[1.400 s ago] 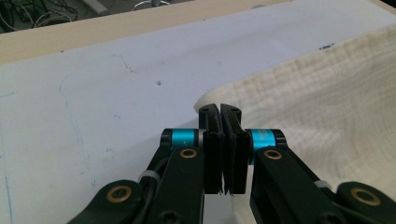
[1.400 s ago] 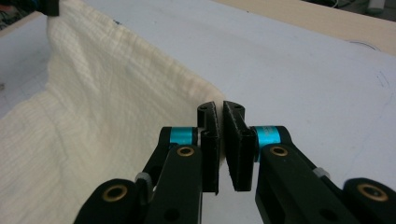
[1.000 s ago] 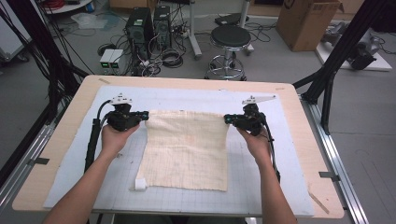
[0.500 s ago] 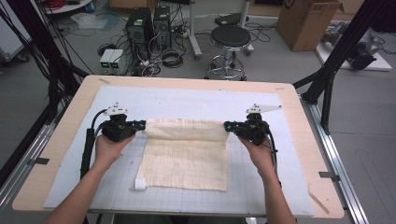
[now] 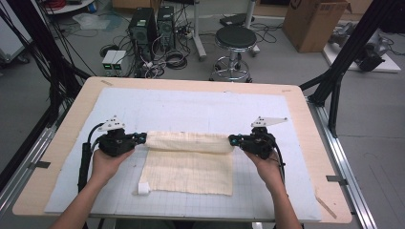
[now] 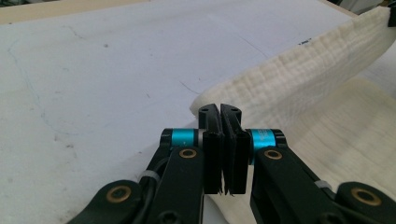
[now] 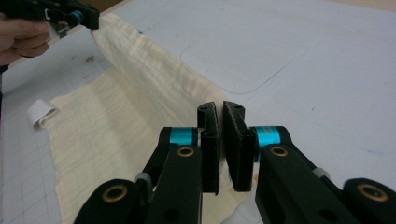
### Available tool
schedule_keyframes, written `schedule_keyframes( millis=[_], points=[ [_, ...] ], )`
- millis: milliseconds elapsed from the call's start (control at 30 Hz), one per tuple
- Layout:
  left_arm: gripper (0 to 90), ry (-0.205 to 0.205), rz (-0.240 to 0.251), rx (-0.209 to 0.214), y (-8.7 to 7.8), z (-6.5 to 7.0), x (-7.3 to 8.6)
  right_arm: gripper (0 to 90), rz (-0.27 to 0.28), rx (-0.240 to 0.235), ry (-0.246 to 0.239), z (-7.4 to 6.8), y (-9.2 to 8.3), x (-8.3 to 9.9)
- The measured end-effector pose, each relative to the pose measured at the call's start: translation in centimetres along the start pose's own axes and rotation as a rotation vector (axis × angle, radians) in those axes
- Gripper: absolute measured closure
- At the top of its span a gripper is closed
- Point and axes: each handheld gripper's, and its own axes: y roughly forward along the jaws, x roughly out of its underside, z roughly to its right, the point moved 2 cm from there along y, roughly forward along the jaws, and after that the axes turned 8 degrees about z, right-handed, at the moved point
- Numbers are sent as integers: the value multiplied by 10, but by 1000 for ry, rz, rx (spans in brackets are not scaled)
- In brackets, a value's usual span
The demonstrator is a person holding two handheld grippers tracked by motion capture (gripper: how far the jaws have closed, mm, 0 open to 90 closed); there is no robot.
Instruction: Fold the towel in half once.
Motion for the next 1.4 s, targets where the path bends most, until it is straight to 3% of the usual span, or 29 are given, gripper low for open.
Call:
schedule_keyframes(
  millis=[133, 333, 500, 867, 1400],
  points=[
    [872, 27, -6, 16, -4, 8, 2, 852, -8, -7, -4, -4, -2, 6],
    [872, 33, -3, 24, -12, 13, 12, 852, -8, -16, -18, -9, -8, 15],
    [871, 4, 8, 42, -17, 17, 22, 852, -22, -29, -29, -16, -8, 22],
    [872, 57, -27, 56, -30, 29, 41, 852, -29, -47, -52, -29, -14, 34],
    [868, 69, -36, 94, -43, 37, 55, 851, -63, -64, -53, -41, -16, 59]
  ],
)
